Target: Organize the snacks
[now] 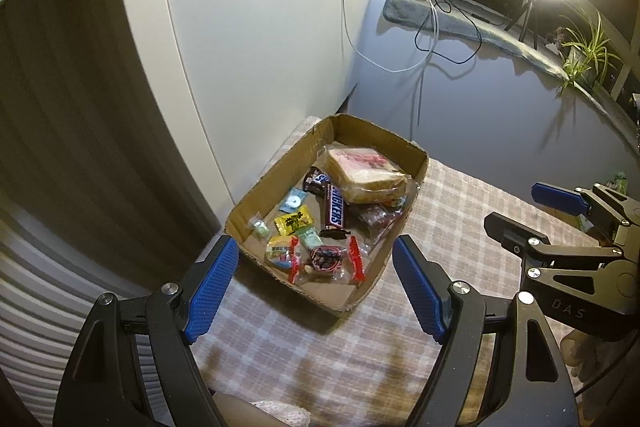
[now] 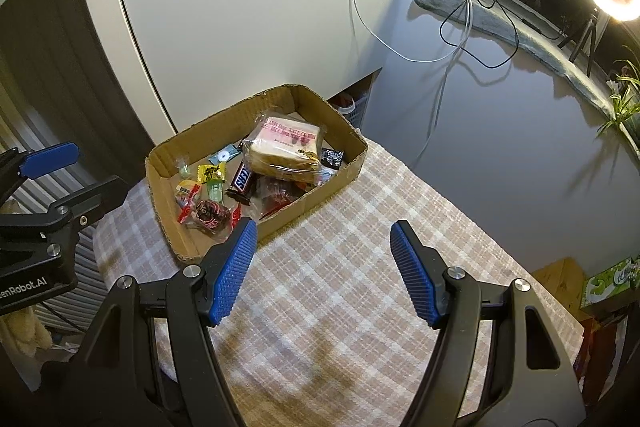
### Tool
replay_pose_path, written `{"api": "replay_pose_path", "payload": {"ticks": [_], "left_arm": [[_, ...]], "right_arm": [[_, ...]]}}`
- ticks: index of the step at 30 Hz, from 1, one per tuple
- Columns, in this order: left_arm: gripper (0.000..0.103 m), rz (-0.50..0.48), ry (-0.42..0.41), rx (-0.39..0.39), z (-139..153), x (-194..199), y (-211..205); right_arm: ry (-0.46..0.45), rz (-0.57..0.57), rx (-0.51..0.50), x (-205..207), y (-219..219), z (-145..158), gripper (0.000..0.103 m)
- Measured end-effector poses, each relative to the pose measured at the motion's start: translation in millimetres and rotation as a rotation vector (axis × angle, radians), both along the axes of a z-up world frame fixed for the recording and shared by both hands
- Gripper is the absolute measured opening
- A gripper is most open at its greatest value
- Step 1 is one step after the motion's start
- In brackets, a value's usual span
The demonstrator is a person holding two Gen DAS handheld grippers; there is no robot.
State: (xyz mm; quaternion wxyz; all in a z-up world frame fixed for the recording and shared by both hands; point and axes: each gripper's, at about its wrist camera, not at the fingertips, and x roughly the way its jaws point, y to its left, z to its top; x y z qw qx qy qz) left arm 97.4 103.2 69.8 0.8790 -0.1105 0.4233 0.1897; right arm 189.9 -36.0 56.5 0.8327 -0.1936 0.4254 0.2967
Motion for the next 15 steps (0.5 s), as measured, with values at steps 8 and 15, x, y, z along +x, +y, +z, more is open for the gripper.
{"api": "replay_pose_path", "payload": {"ticks": [8, 15], "left_arm": [[0.080, -0.003, -0.002, 0.003, -0.4, 0.2, -1.0], [0.080, -0.002, -0.004, 0.006, -0.3, -0.9, -0.3]], "right_arm": [[0.002, -0.002, -0.009, 1.6, -2.0, -0.1, 0.072], [0.001, 0.004, -0.012, 0.6, -0.8, -0.7, 0.072]]}}
